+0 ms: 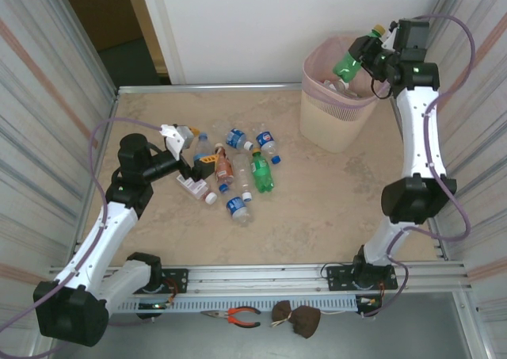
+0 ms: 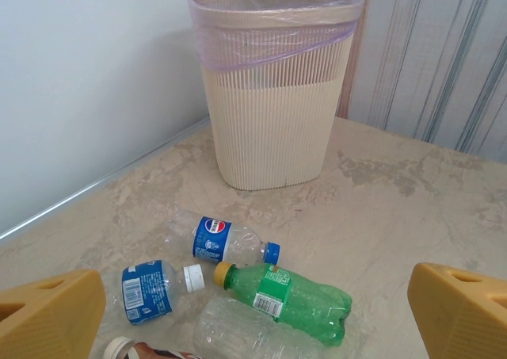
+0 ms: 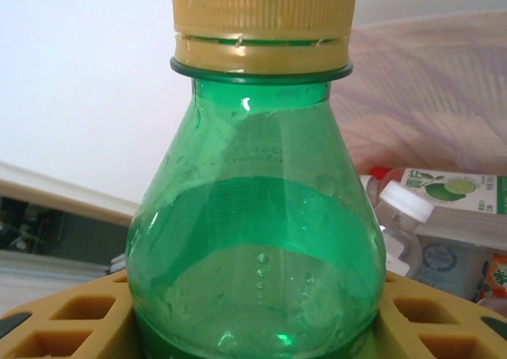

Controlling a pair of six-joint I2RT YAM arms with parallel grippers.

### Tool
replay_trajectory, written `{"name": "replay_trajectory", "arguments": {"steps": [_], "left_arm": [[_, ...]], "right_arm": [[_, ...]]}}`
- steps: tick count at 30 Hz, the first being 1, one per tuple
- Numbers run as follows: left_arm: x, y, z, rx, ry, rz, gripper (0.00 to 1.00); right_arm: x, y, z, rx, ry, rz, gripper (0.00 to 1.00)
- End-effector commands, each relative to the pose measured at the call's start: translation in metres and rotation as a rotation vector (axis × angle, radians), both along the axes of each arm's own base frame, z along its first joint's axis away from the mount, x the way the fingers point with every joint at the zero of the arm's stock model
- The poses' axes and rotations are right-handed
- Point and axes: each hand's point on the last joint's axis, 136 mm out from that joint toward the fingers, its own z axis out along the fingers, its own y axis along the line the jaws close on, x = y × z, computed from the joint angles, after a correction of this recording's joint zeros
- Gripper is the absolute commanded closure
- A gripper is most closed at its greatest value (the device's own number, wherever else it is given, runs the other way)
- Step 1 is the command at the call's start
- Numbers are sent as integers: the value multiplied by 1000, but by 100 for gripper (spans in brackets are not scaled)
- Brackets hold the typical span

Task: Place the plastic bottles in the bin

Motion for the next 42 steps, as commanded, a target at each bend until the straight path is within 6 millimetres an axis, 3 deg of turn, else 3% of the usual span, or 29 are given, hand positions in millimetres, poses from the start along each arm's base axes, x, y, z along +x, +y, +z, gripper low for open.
{"name": "replay_trajectory", "arguments": {"steps": [1,12,18,29,35,42], "left_arm": [[-5,-2,12,-8,-47,-12,1],[-5,-2,12,-5,-47,-15,1],[-5,-3,12,-8,-43,-19,1],[-6,-3,12,-7,-42,-21,1],[-6,-3,13,-7,-44,-21,1],[-6,-3,13,-5,-44,-20,1]], "right_arm": [[2,-13,-28,-11,139,-65,56],[21,-17,-102,-131,371,-70,56],[21,-18,-153,-159,517,-69,54],[11,-17,-225,-177,728,-26,53],[7,-17,-253,-195,807,-10,50],[6,-15,-266,-197,836,2,43]]}}
